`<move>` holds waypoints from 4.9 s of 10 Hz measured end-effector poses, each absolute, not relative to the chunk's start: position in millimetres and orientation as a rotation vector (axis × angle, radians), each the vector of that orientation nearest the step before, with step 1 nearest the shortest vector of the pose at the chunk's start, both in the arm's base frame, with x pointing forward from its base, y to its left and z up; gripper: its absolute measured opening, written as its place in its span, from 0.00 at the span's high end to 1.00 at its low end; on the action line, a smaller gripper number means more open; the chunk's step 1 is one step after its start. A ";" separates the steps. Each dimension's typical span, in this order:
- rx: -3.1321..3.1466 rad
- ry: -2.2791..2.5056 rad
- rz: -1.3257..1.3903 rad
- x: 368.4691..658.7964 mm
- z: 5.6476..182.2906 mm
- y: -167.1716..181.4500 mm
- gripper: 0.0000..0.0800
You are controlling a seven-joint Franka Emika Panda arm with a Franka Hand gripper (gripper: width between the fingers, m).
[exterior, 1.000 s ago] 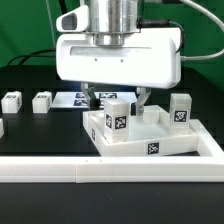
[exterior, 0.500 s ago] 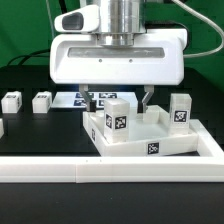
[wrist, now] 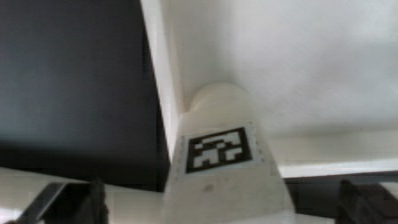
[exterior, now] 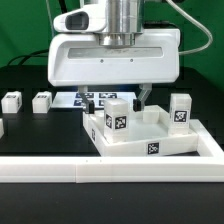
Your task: Assemble square table
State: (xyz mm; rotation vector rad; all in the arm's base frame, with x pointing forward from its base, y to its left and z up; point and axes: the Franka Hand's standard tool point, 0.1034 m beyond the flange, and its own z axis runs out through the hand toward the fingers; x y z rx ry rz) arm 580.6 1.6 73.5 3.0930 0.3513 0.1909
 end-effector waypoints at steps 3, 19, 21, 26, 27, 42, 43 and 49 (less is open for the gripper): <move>3.073 0.417 0.184 580.5 73.4 1.8 0.33; 2.953 -1.165 0.255 580.7 72.9 8.0 0.64; 2.829 -1.481 0.250 580.6 73.3 8.4 0.64; 2.524 -2.029 0.215 582.0 72.6 4.3 0.63; 2.488 -2.081 0.212 582.3 72.9 1.6 0.63; 3.093 -0.688 0.243 581.9 69.8 0.8 0.19; 3.109 -0.563 0.243 581.9 69.7 2.0 0.19; 3.119 -0.032 0.241 582.5 70.7 -3.2 0.19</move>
Offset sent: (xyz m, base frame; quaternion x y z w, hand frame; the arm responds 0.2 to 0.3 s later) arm 0.0000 0.0000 0.0000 0.0000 0.0000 0.0000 1.0000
